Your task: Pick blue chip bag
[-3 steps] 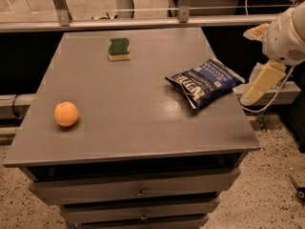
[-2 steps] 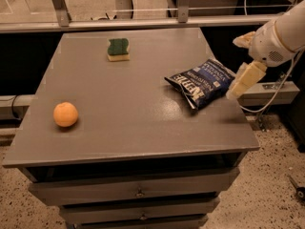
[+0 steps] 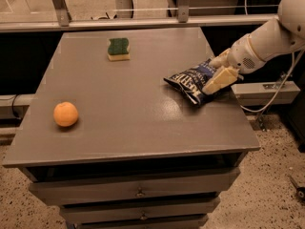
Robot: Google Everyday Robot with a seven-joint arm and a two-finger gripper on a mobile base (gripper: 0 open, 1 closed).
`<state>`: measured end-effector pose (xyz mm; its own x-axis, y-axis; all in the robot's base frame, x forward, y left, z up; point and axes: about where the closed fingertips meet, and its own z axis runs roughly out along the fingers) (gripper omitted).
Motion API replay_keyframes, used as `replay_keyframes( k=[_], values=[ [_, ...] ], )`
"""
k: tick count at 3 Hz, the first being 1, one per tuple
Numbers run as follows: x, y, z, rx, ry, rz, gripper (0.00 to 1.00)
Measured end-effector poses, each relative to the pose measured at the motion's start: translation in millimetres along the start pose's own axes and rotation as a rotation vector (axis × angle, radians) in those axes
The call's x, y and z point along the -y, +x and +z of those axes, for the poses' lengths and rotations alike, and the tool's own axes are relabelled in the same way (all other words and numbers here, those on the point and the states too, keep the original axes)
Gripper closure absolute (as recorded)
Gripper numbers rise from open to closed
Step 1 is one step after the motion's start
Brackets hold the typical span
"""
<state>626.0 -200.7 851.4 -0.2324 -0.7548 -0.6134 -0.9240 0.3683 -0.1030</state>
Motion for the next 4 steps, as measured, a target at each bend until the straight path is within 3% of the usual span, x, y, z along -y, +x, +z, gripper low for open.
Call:
replay_keyframes(
  k=[1, 2, 3, 4],
  values=[
    [-2.4, -2.9, 6.3, 0.020, -0.031, 0.034, 0.65],
    [-2.4, -2.9, 6.3, 0.020, -0.031, 0.034, 0.88],
    [-2.2, -4.5, 4.3, 0.020, -0.031, 0.034, 1.00],
    [-2.1, -4.9, 3.7, 0.020, -0.031, 0.034, 1.00]
  ],
)
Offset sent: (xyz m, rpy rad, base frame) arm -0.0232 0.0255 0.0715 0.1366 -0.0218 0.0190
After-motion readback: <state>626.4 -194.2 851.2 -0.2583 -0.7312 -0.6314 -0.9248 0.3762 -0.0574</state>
